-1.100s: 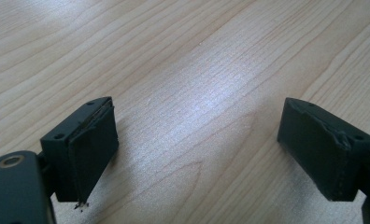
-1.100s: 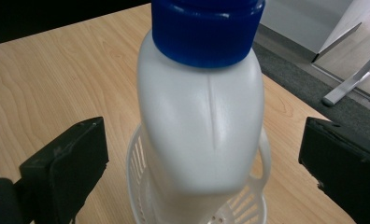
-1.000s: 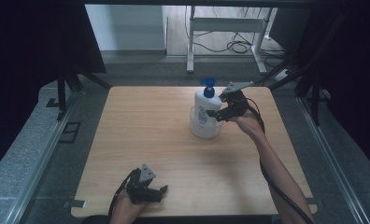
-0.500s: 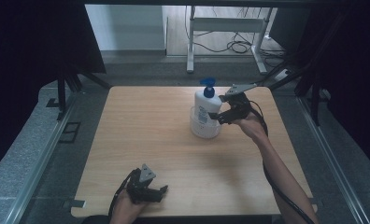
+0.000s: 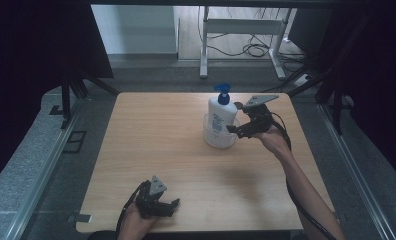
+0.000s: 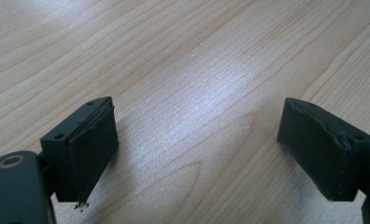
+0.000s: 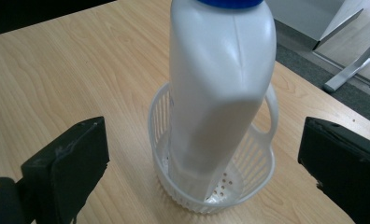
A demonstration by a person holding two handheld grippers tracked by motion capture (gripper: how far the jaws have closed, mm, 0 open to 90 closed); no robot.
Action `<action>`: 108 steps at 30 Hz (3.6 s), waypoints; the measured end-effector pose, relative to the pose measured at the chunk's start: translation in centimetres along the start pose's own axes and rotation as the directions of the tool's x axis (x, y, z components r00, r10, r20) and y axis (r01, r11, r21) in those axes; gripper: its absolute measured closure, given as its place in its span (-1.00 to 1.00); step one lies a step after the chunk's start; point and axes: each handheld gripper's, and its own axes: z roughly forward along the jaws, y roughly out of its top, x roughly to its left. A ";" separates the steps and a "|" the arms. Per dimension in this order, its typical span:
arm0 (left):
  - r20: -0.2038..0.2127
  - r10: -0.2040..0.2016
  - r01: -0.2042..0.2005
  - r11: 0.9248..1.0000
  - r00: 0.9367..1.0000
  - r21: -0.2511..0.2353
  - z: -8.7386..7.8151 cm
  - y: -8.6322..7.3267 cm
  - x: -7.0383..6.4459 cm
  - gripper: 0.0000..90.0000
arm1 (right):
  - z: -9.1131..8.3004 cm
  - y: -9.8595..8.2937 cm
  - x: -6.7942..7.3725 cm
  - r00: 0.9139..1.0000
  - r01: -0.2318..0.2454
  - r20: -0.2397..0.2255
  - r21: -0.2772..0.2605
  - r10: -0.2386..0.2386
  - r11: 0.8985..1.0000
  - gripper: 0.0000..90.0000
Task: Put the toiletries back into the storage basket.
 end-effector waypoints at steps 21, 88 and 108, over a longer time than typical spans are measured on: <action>0.000 0.000 0.000 1.000 1.000 0.000 0.0 0.0 0.0 -0.74 | -1.8 -1.9 1.0 1.000 -0.001 0.008 -0.001 0.001 1.000 -0.95; 0.000 -0.003 0.003 1.000 1.000 0.000 0.0 0.0 0.0 -0.74 | -4.7 -10.6 5.2 1.000 0.008 0.015 0.059 -0.009 0.998 -0.93; -0.001 -0.005 0.005 1.000 1.000 -0.001 0.0 0.0 -0.1 -0.74 | -4.6 -13.7 6.9 1.000 0.001 0.007 0.068 -0.002 0.998 -0.93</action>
